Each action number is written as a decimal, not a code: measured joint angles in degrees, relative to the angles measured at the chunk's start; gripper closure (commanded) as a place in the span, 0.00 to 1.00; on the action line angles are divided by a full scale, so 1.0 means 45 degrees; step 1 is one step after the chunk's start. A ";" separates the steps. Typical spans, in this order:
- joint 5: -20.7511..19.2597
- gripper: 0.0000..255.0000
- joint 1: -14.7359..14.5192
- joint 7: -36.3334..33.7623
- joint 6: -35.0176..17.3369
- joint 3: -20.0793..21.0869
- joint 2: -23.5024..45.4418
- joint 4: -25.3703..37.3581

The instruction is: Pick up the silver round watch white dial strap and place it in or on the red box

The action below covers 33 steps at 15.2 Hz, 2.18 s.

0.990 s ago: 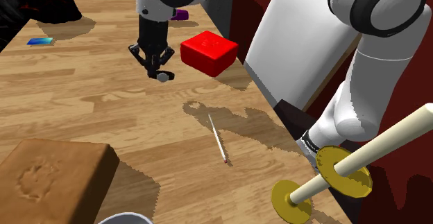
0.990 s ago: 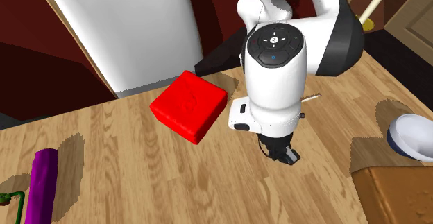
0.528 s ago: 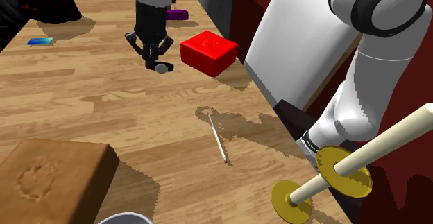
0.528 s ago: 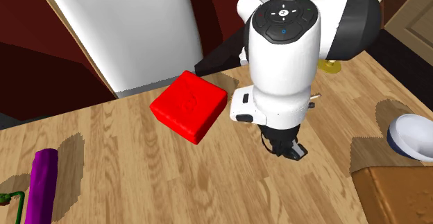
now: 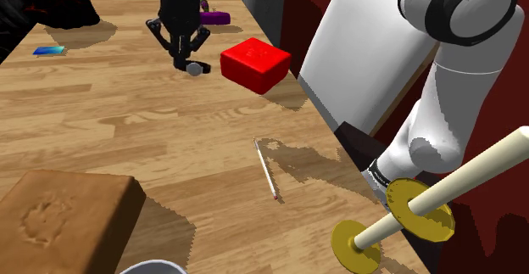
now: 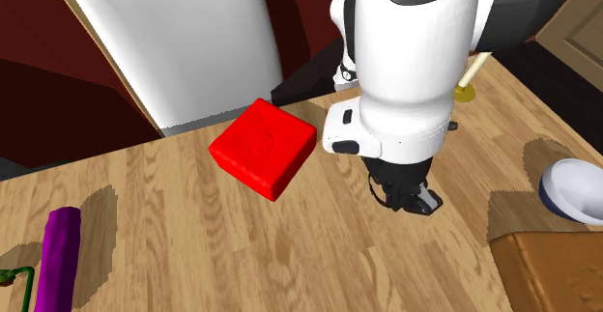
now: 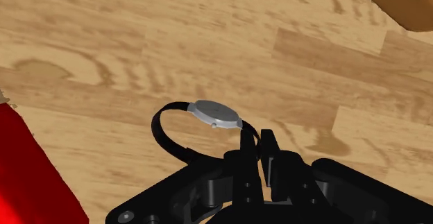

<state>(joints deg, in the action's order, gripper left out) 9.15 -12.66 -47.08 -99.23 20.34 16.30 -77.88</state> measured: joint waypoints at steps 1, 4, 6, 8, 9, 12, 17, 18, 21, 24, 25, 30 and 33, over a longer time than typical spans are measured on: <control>-0.0018 1.00 -0.0017 -0.0044 0.0150 0.0005 0.0028 0.0182; -0.0073 1.00 -0.0063 -0.0170 0.0648 0.0016 0.0142 0.0804; 0.0058 1.00 0.0219 0.0166 0.0775 -0.0084 -0.0071 0.0648; 0.0325 1.00 0.0687 0.0747 0.0842 -0.0253 -0.0594 0.0081; 0.0396 1.00 0.0883 0.1019 0.0928 -0.0349 -0.0695 0.0006; 0.0682 1.00 0.1483 0.1855 0.1099 -0.0643 -0.1234 -0.0547; 0.0995 1.00 0.2474 0.3348 0.1582 -0.1249 -0.1770 -0.0971; 0.1027 1.00 0.2627 0.3583 0.1722 -0.1354 -0.1827 -0.0950; 0.1078 1.00 0.3167 0.4412 0.2214 -0.1740 -0.1751 -0.0618; 0.1152 1.00 0.3682 0.5256 0.2416 -0.2104 -0.1868 -0.0762; 0.1171 1.00 0.3843 0.5525 0.2486 -0.2222 -0.1899 -0.0796; 0.1202 1.00 0.4026 0.6005 0.1963 -0.2360 -0.2017 -0.1546; 0.1232 1.00 0.3996 0.6102 0.1394 -0.2337 -0.2178 -0.2278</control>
<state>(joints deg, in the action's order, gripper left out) 14.70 5.32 -19.63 -92.96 9.82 6.50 -88.13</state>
